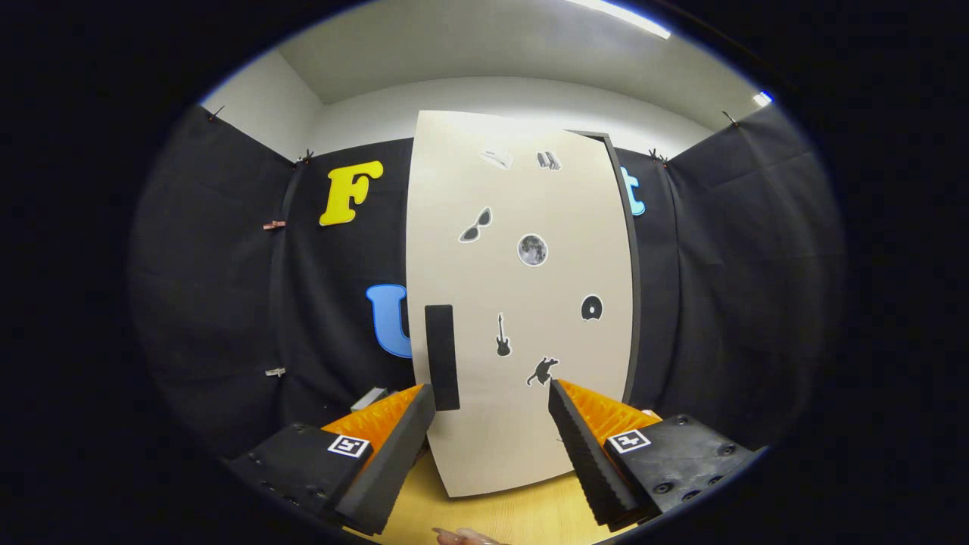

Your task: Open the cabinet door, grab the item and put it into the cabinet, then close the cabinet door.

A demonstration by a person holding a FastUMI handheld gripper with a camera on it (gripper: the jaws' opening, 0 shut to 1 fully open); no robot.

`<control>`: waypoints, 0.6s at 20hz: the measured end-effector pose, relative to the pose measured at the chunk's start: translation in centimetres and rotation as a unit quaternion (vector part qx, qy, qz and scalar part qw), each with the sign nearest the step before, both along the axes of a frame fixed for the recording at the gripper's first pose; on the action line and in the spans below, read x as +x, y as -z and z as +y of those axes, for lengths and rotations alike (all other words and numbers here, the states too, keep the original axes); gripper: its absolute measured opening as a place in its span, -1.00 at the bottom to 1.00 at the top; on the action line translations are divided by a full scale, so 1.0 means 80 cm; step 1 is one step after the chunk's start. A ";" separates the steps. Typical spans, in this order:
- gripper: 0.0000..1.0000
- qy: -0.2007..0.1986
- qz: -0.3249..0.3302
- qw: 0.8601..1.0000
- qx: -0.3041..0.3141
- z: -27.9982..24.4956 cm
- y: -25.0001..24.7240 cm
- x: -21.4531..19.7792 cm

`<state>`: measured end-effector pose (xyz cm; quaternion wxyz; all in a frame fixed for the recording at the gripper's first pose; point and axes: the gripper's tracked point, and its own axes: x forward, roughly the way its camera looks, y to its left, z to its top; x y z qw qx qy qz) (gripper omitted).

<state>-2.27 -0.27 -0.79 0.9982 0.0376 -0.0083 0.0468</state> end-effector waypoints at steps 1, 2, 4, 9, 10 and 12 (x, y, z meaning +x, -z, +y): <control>0.96 -0.001 -0.001 1.000 0.002 -0.001 0.001 0.002; 0.96 0.000 0.001 1.000 0.003 -0.002 0.001 0.004; 0.95 0.002 0.005 1.000 0.001 -0.005 0.006 0.008; 0.96 0.006 0.005 1.000 0.002 -0.009 0.004 0.013; 0.95 0.005 0.002 1.000 0.001 -0.008 0.003 0.014; 0.95 0.007 0.002 1.000 -0.003 -0.008 0.006 0.015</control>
